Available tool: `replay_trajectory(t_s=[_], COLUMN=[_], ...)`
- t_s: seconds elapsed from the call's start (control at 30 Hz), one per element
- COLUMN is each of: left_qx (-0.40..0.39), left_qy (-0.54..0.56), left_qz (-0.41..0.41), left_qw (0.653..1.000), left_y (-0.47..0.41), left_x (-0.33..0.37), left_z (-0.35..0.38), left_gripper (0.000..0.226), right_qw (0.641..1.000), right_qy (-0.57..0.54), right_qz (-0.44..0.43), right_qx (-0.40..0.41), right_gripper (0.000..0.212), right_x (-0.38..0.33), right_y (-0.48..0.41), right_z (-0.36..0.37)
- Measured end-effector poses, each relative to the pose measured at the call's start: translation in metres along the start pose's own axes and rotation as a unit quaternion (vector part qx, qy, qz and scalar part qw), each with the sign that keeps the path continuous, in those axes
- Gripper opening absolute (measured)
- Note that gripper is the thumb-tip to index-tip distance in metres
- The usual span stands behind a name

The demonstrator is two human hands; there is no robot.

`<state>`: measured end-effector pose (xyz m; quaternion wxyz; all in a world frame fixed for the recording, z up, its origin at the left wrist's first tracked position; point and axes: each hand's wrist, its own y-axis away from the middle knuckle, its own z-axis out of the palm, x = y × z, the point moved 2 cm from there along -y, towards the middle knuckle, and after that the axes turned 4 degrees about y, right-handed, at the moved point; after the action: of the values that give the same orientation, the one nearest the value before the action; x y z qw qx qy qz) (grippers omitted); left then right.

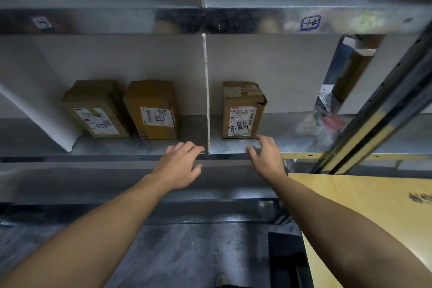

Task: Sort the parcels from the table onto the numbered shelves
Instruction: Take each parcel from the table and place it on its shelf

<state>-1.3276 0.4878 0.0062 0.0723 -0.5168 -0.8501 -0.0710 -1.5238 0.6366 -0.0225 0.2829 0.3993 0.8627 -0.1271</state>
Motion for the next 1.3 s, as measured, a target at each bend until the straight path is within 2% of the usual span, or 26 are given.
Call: replay_trajectory(t_s=[0.13,0.27,0.53,0.83,1.1,1.3], left_qx=[0.005,-0.003,-0.014,0.019,0.042,0.052], left_qy=[-0.018,-0.03,-0.04,-0.033,0.006,0.0], left_qz=[-0.01,-0.037,-0.202,-0.424,-0.549,-0.61], left_qw=[1.0,0.999,0.978,0.905,0.835,0.79], left_y=[0.04,0.099,0.261,0.435,0.546,0.591], left_x=[-0.021,-0.059,-0.175,-0.27,-0.33,-0.412], left_z=[-0.007,-0.011,-0.018,-0.038,-0.032,-0.047], left_gripper=[0.052,0.051,0.051,0.052,0.05,0.054], right_qw=[0.994,0.974,0.908,0.792,0.706,0.661], right_qy=[0.08,0.163,0.25,0.292,0.299,0.291], right_qz=[-0.065,-0.135,-0.279,-0.466,-0.562,-0.615], right_qx=[-0.03,-0.083,-0.187,-0.265,-0.311,-0.315], right_gripper=[0.04,0.041,0.048,0.049,0.049,0.053], right_x=[-0.029,-0.076,-0.211,-0.376,-0.487,-0.582], right_y=[0.038,0.077,0.15,0.239,0.29,0.293], right_z=[0.015,0.047,0.151,0.261,0.35,0.42])
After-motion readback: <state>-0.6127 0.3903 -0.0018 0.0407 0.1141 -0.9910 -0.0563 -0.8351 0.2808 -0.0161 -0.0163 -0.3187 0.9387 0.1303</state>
